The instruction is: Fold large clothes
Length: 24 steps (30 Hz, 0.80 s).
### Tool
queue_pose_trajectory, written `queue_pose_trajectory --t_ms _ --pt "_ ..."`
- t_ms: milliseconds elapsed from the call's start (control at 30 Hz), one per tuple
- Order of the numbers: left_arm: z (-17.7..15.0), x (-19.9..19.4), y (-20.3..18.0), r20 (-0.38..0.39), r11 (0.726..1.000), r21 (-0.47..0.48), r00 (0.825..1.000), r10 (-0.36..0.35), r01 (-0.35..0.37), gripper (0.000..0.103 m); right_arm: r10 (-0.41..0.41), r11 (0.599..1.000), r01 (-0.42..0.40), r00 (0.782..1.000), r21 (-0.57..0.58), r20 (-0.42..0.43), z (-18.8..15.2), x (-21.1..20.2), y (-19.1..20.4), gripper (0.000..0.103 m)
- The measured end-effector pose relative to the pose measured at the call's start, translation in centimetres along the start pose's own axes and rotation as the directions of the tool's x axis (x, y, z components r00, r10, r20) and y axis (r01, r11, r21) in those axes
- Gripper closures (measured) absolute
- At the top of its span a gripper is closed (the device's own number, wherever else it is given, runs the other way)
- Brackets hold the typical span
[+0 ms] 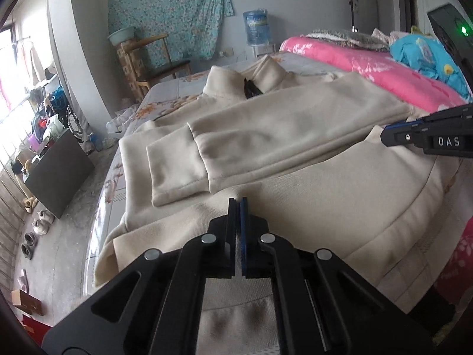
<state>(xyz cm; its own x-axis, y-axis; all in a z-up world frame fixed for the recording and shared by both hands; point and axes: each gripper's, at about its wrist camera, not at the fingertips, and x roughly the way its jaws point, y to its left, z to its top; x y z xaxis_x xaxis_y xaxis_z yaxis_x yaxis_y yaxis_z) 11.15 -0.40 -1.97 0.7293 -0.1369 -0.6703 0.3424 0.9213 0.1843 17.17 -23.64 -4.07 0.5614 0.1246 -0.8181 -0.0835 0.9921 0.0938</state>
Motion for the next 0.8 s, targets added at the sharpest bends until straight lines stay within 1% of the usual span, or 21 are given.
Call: queue_pose_trajectory --t_ms 167,233,300,333,367,400,433,500,533,567,600,633,667,700,767,800 --pt "-1.0 1.8 -0.7 -0.034 0.999 0.035 0.999 0.028 -0.027 0.101 -0.014 1.0 0.014 1.0 -0.008 -0.02 -0.7 1.6 0.2 0.099" --pt "-1.2 1.9 -1.2 -0.019 0.996 0.068 0.998 0.056 -0.055 0.101 -0.014 1.0 0.014 1.0 -0.005 -0.014 -0.7 1.7 0.2 0.099" --pt "-1.3 1.9 -1.4 -0.016 0.995 0.078 0.998 0.063 -0.061 0.101 -0.015 1.0 0.015 1.0 -0.001 -0.01 -0.7 1.7 0.3 0.099" --pt "-1.1 1.9 -1.3 -0.02 0.995 0.078 0.998 0.059 -0.057 0.1 -0.018 1.0 0.018 1.0 -0.001 -0.008 -0.8 1.7 0.3 0.099" --pt "-1.0 1.9 -1.2 -0.025 0.996 0.075 0.998 0.051 -0.049 0.096 -0.022 1.0 0.022 1.0 -0.005 -0.007 -0.8 1.7 0.4 0.099" --pt "-0.9 1.7 -0.9 -0.028 0.997 0.067 0.999 0.039 -0.037 0.096 -0.025 1.0 0.025 1.0 -0.007 -0.007 -0.7 1.8 0.5 0.099" --pt "-0.6 1.4 -0.3 -0.03 0.999 0.045 0.999 0.019 -0.017 0.095 -0.028 1.0 0.028 1.0 -0.008 -0.006 -0.7 1.8 0.5 0.099" --pt "-0.3 0.5 0.5 -0.015 1.0 0.007 1.0 0.005 -0.005 0.094 -0.027 1.0 0.027 1.0 -0.005 -0.005 -0.7 1.7 0.4 0.099" --pt "-0.1 -0.3 1.0 0.007 1.0 -0.02 1.0 -0.014 0.014 0.093 -0.025 1.0 0.025 1.0 -0.002 -0.005 -0.7 1.7 0.4 0.099" --pt "0.1 -0.9 1.2 0.026 0.998 -0.041 0.999 -0.047 0.048 0.093 -0.023 1.0 0.023 1.0 0.0 -0.004 -0.7 1.8 0.4 0.099" --pt "0.4 -1.7 1.2 0.049 0.992 -0.065 0.993 -0.109 0.112 0.093 -0.022 1.0 0.022 1.0 0.001 -0.004 -0.7 1.8 0.3 0.099" --pt "0.5 -2.0 1.1 0.058 0.985 -0.073 0.986 -0.155 0.159 0.092 -0.021 1.0 0.021 1.0 0.002 -0.004 -0.7 1.8 0.3 0.099" --pt "0.6 -2.2 0.6 0.059 0.972 -0.077 0.974 -0.219 0.224 0.091 -0.02 1.0 0.02 1.0 0.003 -0.003 -0.7 1.8 0.3 0.099" --pt "0.8 -2.1 -0.2 0.044 0.952 -0.079 0.955 -0.293 0.296 0.09 -0.019 1.0 0.019 1.0 0.005 -0.003 -0.7 1.8 0.2 0.099" --pt "0.9 -1.3 -1.6 0.013 0.932 -0.078 0.935 -0.353 0.353 0.09 -0.012 1.0 0.012 1.0 0.015 -0.004 -0.7 1.8 0.1 0.099" --pt "0.8 -0.8 -2.3 0.0 0.93 -0.071 0.932 -0.362 0.361 0.09 -0.003 1.0 0.003 1.0 0.025 -0.003 -0.7 1.8 0.0 0.099"
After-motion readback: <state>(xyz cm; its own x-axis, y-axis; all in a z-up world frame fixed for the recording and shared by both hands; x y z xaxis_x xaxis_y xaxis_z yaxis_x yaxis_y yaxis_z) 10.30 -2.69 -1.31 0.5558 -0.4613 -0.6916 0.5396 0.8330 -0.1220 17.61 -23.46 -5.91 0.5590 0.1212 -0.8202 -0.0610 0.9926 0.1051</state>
